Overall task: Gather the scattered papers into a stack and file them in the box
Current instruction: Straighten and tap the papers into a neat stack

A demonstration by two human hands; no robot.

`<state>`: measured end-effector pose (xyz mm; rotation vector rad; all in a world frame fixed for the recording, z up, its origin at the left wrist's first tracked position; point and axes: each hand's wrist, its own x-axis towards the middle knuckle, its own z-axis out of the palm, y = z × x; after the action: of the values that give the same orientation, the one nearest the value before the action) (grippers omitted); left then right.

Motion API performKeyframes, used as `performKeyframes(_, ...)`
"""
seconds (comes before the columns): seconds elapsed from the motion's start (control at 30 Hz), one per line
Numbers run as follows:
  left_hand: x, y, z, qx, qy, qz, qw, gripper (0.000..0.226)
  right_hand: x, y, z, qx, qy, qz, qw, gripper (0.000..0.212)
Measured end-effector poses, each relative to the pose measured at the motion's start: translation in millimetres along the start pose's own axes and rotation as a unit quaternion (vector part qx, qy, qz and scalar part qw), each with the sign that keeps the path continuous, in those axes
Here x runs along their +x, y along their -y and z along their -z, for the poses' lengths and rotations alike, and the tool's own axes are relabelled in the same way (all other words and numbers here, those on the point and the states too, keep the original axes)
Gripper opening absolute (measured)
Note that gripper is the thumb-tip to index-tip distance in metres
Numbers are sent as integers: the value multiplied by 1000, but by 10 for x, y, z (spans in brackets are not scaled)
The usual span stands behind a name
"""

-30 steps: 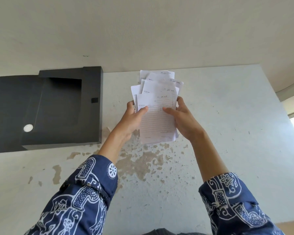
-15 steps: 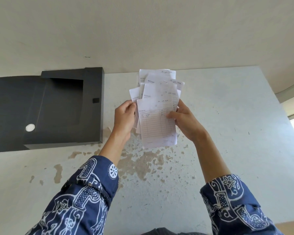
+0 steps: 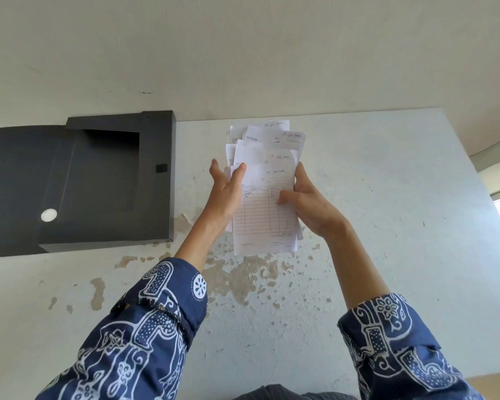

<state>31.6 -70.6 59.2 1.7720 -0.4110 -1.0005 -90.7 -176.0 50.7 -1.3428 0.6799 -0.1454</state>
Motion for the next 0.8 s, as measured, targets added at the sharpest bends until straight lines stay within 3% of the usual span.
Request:
performKeyframes(0.1,37,35,46,-40,-45,6,998,51,-10,-1,-25,5,6,0,1000,66)
performKeyframes(0.23,36,36,77,-51,-9,19,998,37,-5,2,-33,-4,2,1,1000,64)
performKeyframes(0.4,16,76,65,-102,-7,6,995,44,2,3,-28,13,-51,16,998,46)
performKeyframes(0.5,13,96,17,-125,-33,4,992,31,29,-10,-70,17,-97,38,994,44)
performKeyframes(0.8,-76,140,9,-40,48,-25,998,33,109,67,-11,16,-190,72,979,30)
